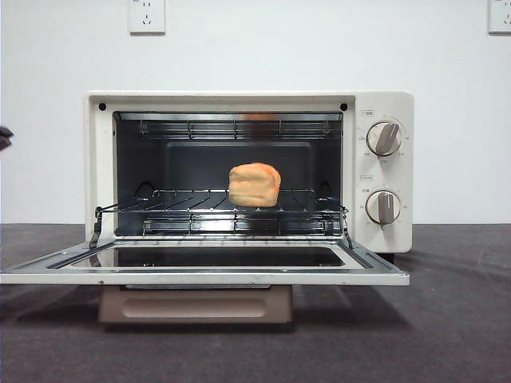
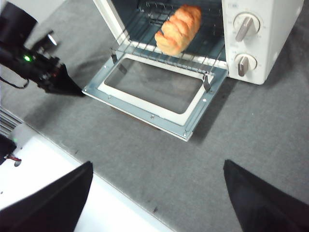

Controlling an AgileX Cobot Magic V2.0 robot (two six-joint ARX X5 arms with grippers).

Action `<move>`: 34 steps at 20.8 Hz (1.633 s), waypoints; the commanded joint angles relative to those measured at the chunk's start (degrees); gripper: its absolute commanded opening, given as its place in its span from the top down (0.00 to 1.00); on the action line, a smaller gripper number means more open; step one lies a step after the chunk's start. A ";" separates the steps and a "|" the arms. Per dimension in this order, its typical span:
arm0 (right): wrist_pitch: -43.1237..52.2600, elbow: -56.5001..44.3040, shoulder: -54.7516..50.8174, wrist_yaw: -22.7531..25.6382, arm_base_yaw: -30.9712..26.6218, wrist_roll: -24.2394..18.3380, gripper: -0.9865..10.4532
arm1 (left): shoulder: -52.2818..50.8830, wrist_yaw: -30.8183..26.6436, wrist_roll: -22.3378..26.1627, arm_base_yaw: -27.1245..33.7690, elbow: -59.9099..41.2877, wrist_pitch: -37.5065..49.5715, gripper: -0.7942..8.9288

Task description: The left arm flap open the oven, the right arm pick bread and place it into oven, the left arm flap close the oven

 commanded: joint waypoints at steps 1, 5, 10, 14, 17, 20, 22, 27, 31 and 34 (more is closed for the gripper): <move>0.72 1.14 0.15 0.22 0.39 0.48 0.54 | 3.10 1.92 0.37 -0.15 0.39 1.25 0.90; 0.61 1.14 0.15 0.20 0.39 0.61 0.54 | 4.61 4.83 0.33 -0.15 0.39 3.45 0.90; 0.61 1.14 0.15 0.22 0.39 0.68 0.54 | 5.44 6.75 -0.15 -0.15 0.39 4.98 0.90; 0.61 1.14 0.15 0.22 0.39 0.98 0.54 | 6.16 8.46 -0.44 -0.15 0.39 5.86 0.90; 0.61 1.14 0.15 0.22 0.39 1.07 0.54 | 6.21 9.20 -0.55 -0.13 0.39 6.14 0.90; 0.63 1.14 0.15 0.22 0.39 1.20 0.54 | 6.19 10.54 -1.05 -0.02 0.42 6.73 0.90; 0.61 1.14 0.15 0.22 0.39 1.57 0.54 | 6.19 12.33 -2.32 -0.02 0.44 7.91 0.90; 0.61 1.14 0.15 0.20 0.39 2.01 0.54 | 6.16 16.92 -6.54 -0.02 0.85 12.50 0.90; 0.63 1.14 0.15 0.20 0.39 2.14 0.54 | 6.16 18.34 -10.29 0.02 1.64 16.92 0.90; 0.63 1.14 0.15 0.20 0.39 2.21 0.54 | 6.16 18.40 -13.64 0.02 2.84 20.44 0.90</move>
